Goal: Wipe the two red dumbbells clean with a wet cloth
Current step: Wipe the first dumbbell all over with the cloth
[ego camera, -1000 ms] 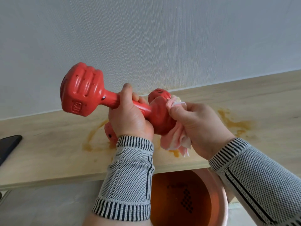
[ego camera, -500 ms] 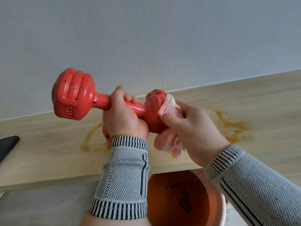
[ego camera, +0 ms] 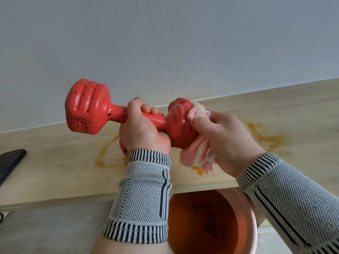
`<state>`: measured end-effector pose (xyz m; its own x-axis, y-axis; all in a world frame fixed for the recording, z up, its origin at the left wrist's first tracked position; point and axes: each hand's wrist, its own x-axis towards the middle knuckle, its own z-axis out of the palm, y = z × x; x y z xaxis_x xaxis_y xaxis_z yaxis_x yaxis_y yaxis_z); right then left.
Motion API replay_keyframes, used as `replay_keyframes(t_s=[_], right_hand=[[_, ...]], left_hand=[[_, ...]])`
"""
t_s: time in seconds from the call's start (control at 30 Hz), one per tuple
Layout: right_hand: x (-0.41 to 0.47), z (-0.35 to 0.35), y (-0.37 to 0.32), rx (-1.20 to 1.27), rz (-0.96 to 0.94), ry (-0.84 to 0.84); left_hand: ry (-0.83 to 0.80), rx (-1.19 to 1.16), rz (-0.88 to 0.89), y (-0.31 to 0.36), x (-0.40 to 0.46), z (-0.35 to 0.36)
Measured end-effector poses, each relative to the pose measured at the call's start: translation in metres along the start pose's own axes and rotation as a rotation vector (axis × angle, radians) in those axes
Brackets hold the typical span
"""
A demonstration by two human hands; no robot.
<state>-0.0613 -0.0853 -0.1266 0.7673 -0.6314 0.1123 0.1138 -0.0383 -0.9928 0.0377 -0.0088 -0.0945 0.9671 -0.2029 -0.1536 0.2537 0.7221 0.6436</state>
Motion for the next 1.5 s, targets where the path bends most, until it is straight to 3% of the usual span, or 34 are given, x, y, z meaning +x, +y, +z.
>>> replay_keyframes(t_s=[0.13,0.27,0.37,0.53,0.73,1.03,1.2,1.5], right_hand=[[-0.005,0.004,0.003,-0.052,-0.036,-0.027],[0.002,0.002,-0.006,0.119,0.194,0.081],[0.003,-0.004,-0.012,0.312,0.295,0.008],[-0.001,-0.007,-0.003,0.170,0.074,0.013],[-0.012,0.003,-0.005,-0.142,-0.141,0.056],[0.006,-0.001,-0.005,-0.062,0.032,0.193],[-0.005,0.008,0.004,-0.065,-0.015,0.055],[0.005,-0.003,-0.001,0.056,0.117,0.163]], left_hand=[[0.007,-0.055,-0.013,0.004,0.003,-0.002],[-0.095,-0.055,-0.003,0.002,-0.002,-0.001],[-0.220,-0.048,-0.017,0.001,-0.004,0.000],[-0.090,0.127,-0.023,-0.004,-0.001,0.007],[0.024,0.023,-0.059,-0.010,0.004,0.004],[0.005,0.220,0.156,-0.014,-0.013,0.006],[0.036,0.158,0.106,-0.009,-0.004,0.002],[-0.070,0.128,0.101,-0.012,-0.015,0.005]])
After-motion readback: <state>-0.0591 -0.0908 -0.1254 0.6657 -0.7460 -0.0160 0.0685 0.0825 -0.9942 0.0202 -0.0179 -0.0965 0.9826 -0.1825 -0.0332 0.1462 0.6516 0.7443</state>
